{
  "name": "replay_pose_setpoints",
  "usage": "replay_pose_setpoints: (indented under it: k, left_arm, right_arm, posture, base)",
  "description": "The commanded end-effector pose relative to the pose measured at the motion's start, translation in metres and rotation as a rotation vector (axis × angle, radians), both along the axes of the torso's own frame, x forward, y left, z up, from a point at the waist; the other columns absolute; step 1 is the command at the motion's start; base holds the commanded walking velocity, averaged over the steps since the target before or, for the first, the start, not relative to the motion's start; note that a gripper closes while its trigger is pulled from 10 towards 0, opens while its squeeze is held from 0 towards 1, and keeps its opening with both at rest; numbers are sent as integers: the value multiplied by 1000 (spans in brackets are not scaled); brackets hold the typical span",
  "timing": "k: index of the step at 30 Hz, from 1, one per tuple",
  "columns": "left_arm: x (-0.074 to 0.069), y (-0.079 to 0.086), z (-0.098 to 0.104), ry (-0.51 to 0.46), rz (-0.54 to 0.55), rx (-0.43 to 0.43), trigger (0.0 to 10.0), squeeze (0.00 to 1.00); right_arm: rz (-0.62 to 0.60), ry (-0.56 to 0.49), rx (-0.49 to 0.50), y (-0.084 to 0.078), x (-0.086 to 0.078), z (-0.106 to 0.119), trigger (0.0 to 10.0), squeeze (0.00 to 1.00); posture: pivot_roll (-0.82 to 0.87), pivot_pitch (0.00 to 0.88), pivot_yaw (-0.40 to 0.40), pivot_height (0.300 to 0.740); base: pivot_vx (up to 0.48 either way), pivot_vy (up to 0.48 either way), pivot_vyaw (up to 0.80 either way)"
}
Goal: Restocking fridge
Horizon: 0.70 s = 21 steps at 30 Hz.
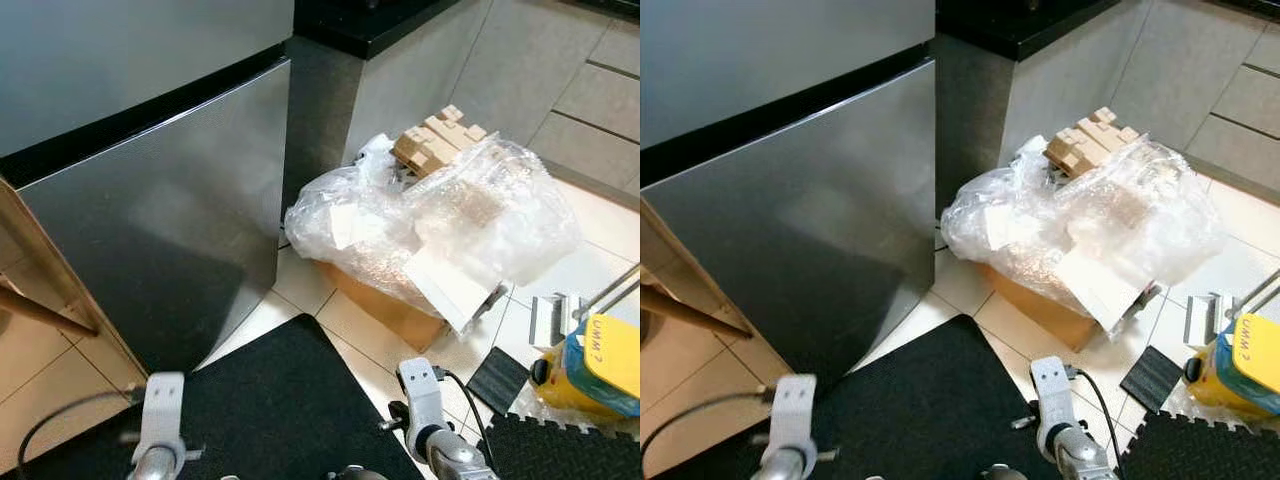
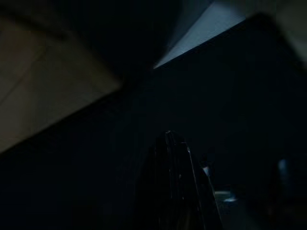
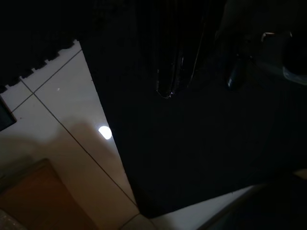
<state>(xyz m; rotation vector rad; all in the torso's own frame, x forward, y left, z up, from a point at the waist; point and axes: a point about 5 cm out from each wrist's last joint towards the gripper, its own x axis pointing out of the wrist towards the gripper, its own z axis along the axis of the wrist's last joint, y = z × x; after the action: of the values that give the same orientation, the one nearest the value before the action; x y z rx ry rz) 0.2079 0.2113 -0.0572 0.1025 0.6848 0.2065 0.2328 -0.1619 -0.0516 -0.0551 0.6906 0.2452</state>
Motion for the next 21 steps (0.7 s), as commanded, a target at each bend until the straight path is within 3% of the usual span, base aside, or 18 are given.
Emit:
replay_pose_setpoints:
  k: [1, 4, 9, 12, 21]
  left_arm:
    - [-11, -8, -10, 52, -19, -34, 10000, 0]
    - [-7, -9, -8, 53, -54, -36, 10000, 0]
    - [-10, -8, -10, 62, -36, -73, 10000, 0]
    - [-13, -8, -12, 73, -21, -88, 10000, 0]
    - [-13, -15, -15, 108, -71, -38, 10000, 0]
  right_arm:
    - [-30, 29, -2, -2, -4, -4, 10000, 0]
    - [-74, 29, 7, 2, 1, -2, 10000, 0]
    - [-65, 48, -16, 3, -1, -4, 10000, 0]
    - [-125, 60, -1, -2, -3, -5, 10000, 0]
    - [-130, 101, -29, -7, -11, -11, 10000, 0]
  posture:
    - [-76, 108, -53, 731]
    - [-80, 103, -46, 731]
    - [-87, 99, -43, 731]
    - [-85, 91, -46, 731]
    - [-71, 24, -61, 731]
  base:
    - [0, 0, 0]
    - [0, 0, 0]
    - [0, 0, 0]
    - [0, 0, 0]
    - [0, 0, 0]
